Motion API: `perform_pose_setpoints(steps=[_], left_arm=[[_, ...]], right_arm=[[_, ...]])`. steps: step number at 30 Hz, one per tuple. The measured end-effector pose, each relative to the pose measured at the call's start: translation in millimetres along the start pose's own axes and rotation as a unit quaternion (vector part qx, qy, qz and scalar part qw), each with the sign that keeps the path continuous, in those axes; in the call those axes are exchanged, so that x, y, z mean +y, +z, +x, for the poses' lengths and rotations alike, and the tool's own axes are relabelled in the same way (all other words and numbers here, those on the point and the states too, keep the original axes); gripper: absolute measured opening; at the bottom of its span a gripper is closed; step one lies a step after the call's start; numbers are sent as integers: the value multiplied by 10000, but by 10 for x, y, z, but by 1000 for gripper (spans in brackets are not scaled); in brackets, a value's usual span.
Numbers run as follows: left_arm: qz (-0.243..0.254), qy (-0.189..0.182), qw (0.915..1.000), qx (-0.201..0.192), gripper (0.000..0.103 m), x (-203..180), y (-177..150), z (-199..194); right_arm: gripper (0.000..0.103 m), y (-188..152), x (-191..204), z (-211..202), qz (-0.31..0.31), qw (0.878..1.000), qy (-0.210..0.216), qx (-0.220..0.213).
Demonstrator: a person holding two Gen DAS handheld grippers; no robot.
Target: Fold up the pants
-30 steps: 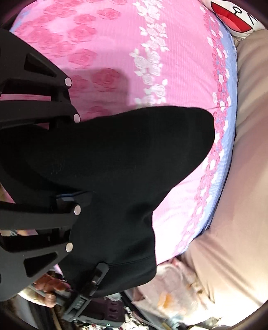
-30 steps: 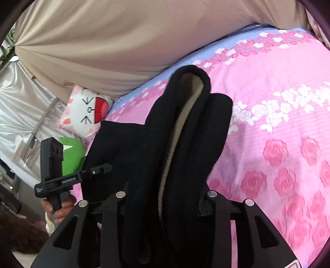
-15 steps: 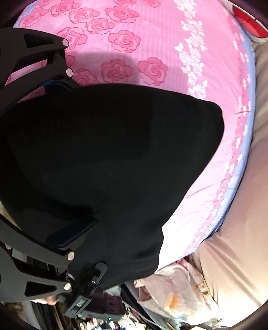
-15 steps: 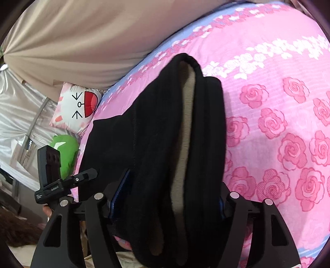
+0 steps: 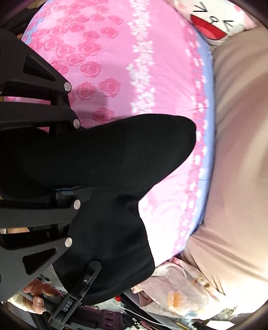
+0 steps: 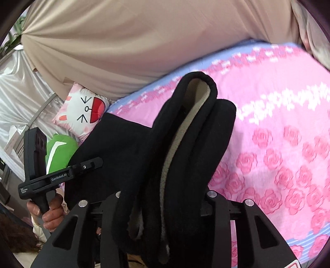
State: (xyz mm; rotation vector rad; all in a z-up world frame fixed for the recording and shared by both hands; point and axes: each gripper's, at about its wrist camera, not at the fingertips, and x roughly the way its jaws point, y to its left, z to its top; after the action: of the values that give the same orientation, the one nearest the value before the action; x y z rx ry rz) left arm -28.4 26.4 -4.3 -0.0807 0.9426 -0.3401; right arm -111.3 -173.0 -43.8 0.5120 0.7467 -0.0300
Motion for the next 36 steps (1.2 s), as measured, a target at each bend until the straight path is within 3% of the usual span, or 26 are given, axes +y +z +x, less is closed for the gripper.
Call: perform_pose_setpoints(steps=[7,14,26,36], left_arm=[[180,18,9982,-570,27,-118,233,-380],[379,60,9908,-1300,27,-236,477,-866],[769,162,9666,-2439,27,-428,987,-1470],[720,316,9494,-3040,27,-442,1711,-1546]], right_arm=[[36,196,260,-348,-392,9978,-9,-529],[36,475,520,-615,-733,9920,110,-1020],[36,1070,931,-1036,-1351,9699,247,-2013],[36,1767,1047,-995,-1584,9518,341,-2605]])
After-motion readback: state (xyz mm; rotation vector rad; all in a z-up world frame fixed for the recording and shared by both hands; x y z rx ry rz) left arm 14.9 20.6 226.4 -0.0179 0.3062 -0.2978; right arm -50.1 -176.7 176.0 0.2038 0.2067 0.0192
